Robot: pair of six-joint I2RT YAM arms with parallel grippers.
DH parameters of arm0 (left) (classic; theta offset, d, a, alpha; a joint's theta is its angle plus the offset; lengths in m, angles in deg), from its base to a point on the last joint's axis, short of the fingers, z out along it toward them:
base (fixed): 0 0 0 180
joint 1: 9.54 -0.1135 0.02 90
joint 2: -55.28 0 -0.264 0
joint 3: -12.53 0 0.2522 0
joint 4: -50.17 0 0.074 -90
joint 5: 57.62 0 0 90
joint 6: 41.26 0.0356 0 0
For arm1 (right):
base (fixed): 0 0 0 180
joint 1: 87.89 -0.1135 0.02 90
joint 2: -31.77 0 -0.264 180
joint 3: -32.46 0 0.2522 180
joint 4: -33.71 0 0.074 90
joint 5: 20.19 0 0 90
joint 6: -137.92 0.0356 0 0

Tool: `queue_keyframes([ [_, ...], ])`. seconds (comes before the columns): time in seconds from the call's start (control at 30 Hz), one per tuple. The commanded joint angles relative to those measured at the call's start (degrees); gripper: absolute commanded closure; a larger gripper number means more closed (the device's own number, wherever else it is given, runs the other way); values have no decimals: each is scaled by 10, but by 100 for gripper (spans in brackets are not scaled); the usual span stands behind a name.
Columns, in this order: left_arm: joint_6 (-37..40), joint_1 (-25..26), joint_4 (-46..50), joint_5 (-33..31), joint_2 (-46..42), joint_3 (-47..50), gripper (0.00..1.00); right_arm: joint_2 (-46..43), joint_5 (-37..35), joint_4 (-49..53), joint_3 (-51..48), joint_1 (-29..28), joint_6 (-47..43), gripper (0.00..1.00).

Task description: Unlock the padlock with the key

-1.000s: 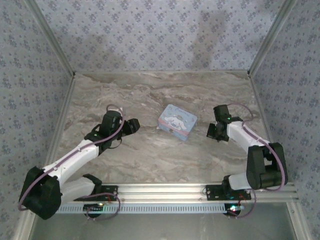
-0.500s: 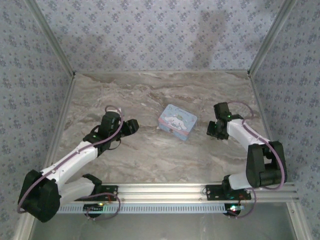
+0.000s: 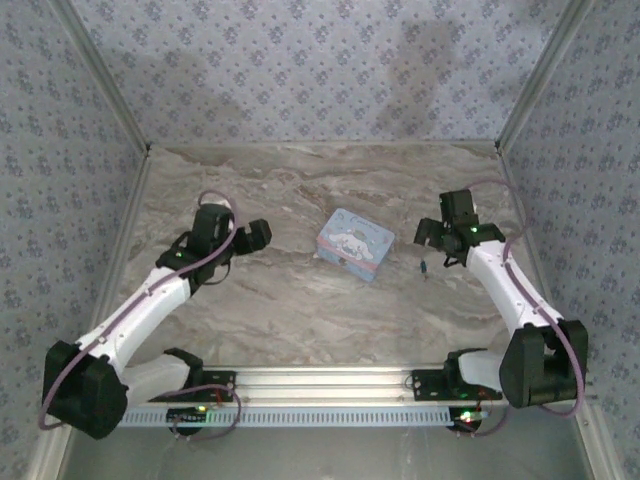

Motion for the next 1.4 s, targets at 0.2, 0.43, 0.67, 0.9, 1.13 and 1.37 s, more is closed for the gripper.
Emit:
queue_keyframes([
  [0.2, 178, -149, -125, -135, -14, 71, 2, -96, -208, -427, -217, 25, -145, 0],
  [0.43, 227, -200, -343, -143, 70, 180, 2, -41, -181, -620, -308, 45, -175, 0],
  [0.67, 233, -205, -469, -129, 142, 204, 2, 42, -117, -796, -354, 44, -206, 0],
  [0.9, 310, -223, -607, -49, 183, 238, 2, 122, -60, -867, -355, 41, -237, 0],
  [1.13, 305, -241, -660, -9, 249, 234, 2, 171, -3, -853, -324, 73, -231, 0],
  [1.37, 305, -241, -645, -10, 244, 231, 2, 166, 1, -832, -318, 73, -231, 0],
])
